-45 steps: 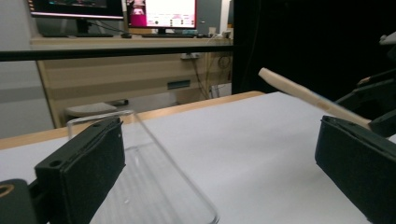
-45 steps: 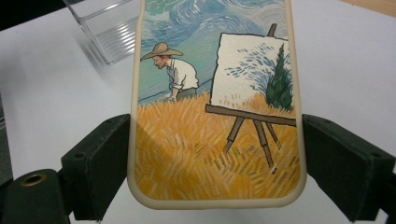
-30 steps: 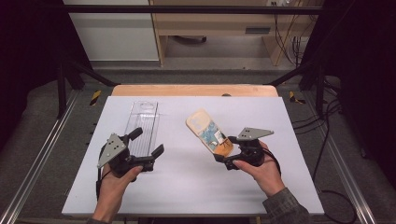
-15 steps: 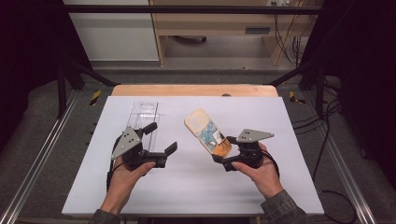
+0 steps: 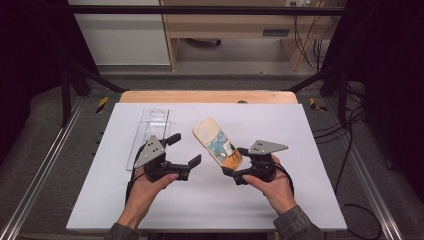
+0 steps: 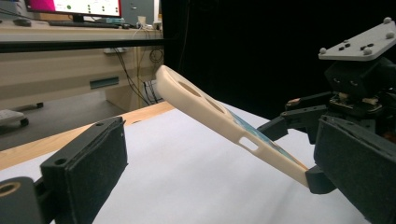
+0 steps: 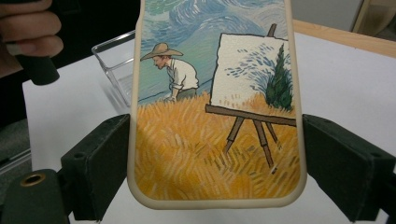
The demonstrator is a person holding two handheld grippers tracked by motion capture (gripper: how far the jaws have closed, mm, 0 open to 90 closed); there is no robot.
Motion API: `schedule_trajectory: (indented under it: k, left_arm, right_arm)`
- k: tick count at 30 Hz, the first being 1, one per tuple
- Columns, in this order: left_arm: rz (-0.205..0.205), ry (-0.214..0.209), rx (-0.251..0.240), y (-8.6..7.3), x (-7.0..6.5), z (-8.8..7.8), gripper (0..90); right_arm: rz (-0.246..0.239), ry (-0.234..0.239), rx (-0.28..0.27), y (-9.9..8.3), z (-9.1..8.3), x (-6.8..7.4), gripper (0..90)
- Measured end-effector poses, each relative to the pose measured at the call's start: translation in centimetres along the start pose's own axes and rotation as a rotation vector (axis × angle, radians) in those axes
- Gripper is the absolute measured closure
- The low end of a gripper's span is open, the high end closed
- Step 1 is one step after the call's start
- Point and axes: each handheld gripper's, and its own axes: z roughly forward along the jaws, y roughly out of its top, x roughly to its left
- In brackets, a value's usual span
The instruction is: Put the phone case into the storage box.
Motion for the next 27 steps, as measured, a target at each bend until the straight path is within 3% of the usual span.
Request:
schedule_trajectory:
  k: [6, 18, 27]
  left_arm:
    - [0.004, -0.013, 0.006, -0.10, -0.26, 0.39, 2.7]
    - [-0.015, -0.043, 0.007, -0.28, -0.13, 0.54, 4.4]
    - [-0.016, -0.076, 0.009, -0.47, 0.05, 0.54, 17.2]
  right_arm:
    - [0.020, 0.026, -0.028, 0.17, 0.12, 0.13, 12.1]
    - [0.005, 0.043, -0.039, 0.47, 0.01, 0.68, 12.0]
    - [0.006, 0.047, -0.033, 0.19, 0.14, 0.76, 12.0]
